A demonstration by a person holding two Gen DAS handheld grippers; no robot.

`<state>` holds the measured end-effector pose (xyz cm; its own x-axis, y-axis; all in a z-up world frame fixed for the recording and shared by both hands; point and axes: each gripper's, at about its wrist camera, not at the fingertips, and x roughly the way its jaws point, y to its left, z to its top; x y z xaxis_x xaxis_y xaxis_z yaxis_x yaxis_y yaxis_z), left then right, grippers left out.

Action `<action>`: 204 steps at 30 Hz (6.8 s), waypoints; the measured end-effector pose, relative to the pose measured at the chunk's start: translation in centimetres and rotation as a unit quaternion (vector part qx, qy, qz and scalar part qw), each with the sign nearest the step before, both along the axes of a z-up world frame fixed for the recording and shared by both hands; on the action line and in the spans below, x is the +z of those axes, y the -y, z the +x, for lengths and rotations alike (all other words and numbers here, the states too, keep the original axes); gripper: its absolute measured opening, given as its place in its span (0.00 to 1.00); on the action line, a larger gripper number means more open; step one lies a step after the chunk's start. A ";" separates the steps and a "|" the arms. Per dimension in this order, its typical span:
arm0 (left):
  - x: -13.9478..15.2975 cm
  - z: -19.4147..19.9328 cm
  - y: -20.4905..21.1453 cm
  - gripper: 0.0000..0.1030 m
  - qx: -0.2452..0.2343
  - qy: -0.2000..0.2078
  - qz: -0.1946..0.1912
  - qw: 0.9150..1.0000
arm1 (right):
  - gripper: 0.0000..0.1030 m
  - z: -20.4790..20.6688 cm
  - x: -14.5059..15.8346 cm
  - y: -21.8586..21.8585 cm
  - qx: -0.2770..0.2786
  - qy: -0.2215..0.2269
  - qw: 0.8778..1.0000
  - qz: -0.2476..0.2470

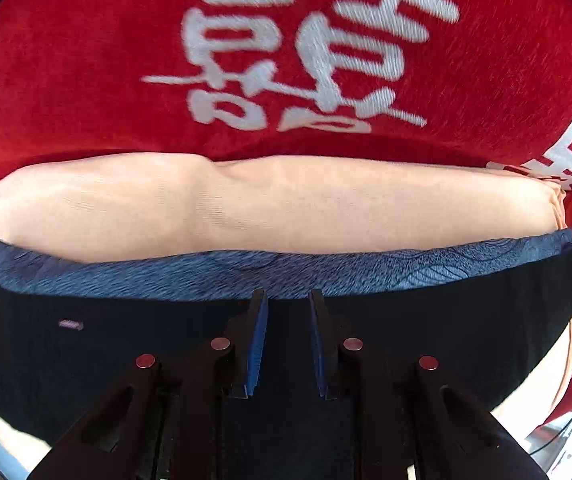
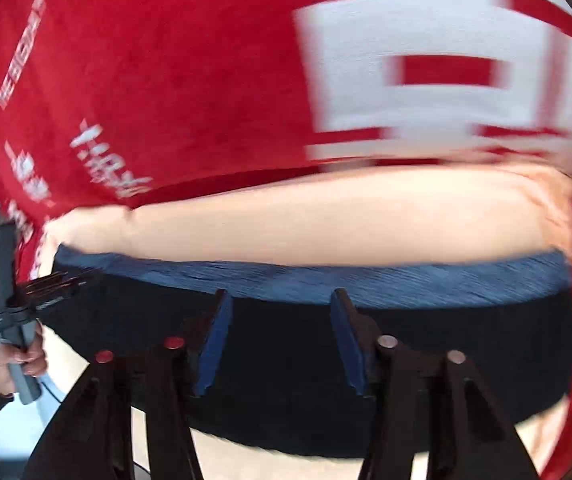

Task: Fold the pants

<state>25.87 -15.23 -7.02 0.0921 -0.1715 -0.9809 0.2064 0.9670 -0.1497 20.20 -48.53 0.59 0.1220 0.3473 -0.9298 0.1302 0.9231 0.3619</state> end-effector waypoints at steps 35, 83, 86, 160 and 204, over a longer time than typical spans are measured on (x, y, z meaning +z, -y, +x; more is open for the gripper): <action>2.3 -14.2 -6.5 0.70 0.004 -0.004 -0.009 1.000 | 0.53 -14.1 -5.2 -13.0 -0.188 -0.115 0.924 0.313; 2.1 -16.6 -6.1 0.70 -0.001 -0.036 -0.138 0.990 | 0.11 -14.9 -5.6 -11.7 -0.184 -0.098 0.946 0.246; 0.3 -17.4 -3.8 0.70 -0.043 -0.036 -0.118 0.991 | 0.09 -15.9 -5.7 -11.8 -0.198 -0.102 0.949 0.224; 4.4 -14.2 1.9 0.81 -0.018 -0.006 -0.027 0.999 | 0.58 -23.7 -0.5 13.0 -0.332 -0.090 0.939 -0.019; 1.5 -4.9 -31.7 0.81 0.094 0.002 -0.102 0.990 | 0.58 13.8 -3.4 -49.0 0.305 -0.012 0.941 0.144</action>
<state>21.00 16.48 -5.49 0.1444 -0.3449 -0.9275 0.0271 0.9383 -0.3447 33.98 0.44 -2.80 -0.2017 0.5835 -0.7867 -0.3814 0.6930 0.6118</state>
